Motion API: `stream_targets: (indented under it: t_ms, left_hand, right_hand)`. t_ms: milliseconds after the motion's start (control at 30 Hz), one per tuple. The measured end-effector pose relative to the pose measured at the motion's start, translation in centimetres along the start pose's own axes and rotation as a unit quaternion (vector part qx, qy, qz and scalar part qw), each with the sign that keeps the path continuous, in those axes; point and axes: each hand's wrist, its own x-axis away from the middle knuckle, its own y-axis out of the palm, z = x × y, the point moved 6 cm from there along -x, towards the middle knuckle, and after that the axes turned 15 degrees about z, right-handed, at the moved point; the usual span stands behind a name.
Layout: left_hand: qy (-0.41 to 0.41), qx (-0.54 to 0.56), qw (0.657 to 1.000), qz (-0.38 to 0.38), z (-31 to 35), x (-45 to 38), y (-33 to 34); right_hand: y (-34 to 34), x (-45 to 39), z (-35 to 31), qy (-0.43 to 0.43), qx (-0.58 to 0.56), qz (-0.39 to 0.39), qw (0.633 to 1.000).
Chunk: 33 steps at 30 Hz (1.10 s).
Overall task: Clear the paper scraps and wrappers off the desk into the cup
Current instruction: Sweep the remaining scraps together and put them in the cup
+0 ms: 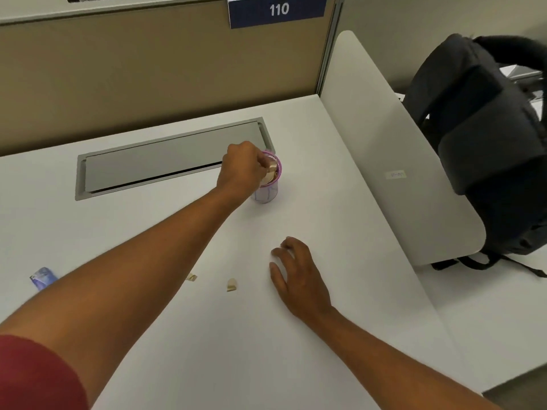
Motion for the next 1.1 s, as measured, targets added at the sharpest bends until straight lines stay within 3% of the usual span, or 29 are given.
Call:
stream_targets:
  t_ms: [367, 533, 833, 1100]
  left_hand:
    - [0.130, -0.177, 0.971, -0.092, 1.4, -1.1, 1.4]
    - [0.164, -0.171, 0.965, -0.112, 3.2, -1.8, -0.2]
    - [0.203, -0.144, 0.965, -0.080, 4.6, -2.7, -2.9]
    - [0.196, -0.182, 0.951, -0.154, 1.7, -1.2, -0.6]
  right_hand:
    - [0.2, -0.1, 0.1, 0.000, 0.009, -0.002, 1.000]
    - [0.0, 0.0, -0.1, -0.004, 0.009, 0.001, 1.000]
    - [-0.3, -0.1, -0.3, -0.006, -0.001, 0.011, 1.000]
    - [-0.2, 0.0, -0.2, -0.001, -0.002, 0.009, 1.000]
